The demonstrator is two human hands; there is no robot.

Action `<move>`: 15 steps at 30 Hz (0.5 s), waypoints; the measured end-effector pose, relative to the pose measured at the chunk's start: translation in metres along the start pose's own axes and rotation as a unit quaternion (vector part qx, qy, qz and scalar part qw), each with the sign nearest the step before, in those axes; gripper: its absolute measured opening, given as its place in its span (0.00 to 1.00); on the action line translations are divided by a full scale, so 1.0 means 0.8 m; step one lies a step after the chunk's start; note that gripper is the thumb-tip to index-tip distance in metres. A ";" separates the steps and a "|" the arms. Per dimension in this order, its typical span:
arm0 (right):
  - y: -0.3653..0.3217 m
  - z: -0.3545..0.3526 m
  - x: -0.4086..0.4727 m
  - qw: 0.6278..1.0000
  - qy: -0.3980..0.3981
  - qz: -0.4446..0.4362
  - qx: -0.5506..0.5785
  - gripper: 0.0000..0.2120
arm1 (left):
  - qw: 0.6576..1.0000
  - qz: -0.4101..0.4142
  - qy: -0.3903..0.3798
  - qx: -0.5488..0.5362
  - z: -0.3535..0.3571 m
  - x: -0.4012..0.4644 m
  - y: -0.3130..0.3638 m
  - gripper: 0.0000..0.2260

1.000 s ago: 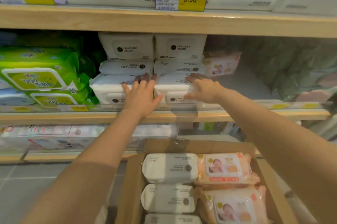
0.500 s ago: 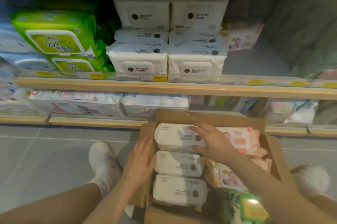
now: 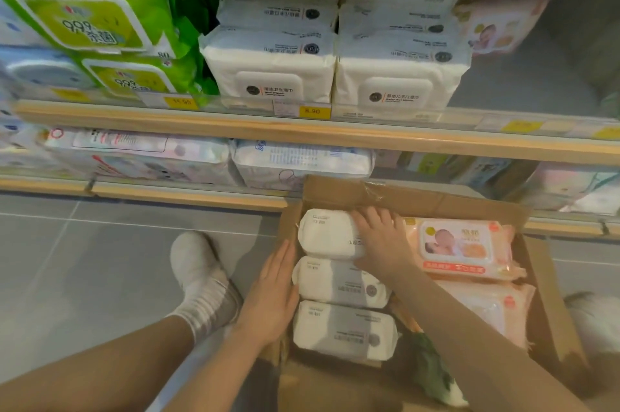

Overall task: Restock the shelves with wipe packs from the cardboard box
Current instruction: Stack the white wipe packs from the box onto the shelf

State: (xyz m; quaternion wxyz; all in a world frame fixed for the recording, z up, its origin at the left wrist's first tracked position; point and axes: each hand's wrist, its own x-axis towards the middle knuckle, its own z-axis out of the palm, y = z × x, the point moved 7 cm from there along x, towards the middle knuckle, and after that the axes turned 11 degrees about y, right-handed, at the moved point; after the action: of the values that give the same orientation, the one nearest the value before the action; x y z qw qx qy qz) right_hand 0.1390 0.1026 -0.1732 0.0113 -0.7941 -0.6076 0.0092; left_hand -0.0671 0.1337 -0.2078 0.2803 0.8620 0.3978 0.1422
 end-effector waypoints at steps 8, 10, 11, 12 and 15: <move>-0.007 -0.019 0.019 1.000 -0.018 0.010 0.009 0.33 | 1.000 0.013 -0.013 0.023 -0.006 0.003 0.001 0.30; -0.007 -0.054 0.022 1.000 0.005 0.006 0.018 0.34 | 0.999 0.024 -0.008 0.048 -0.013 0.005 0.003 0.30; -0.006 -0.074 0.021 1.000 0.016 0.002 0.020 0.36 | 0.998 0.025 -0.001 0.060 -0.017 0.007 0.004 0.31; -0.004 -0.095 0.017 0.999 0.028 -0.003 0.023 0.37 | 0.997 0.024 0.007 0.070 -0.021 0.008 0.005 0.32; 0.015 -0.162 0.000 0.996 0.084 -0.003 0.013 0.40 | 0.994 0.042 0.020 0.094 -0.025 0.016 0.019 0.30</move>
State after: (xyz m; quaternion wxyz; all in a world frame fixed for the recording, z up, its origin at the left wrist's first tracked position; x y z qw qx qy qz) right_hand 0.1546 0.0986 -0.0437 0.0720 -0.7901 -0.6067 -0.0497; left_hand -0.0590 0.1432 -0.1821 0.1832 0.8974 0.3786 0.1332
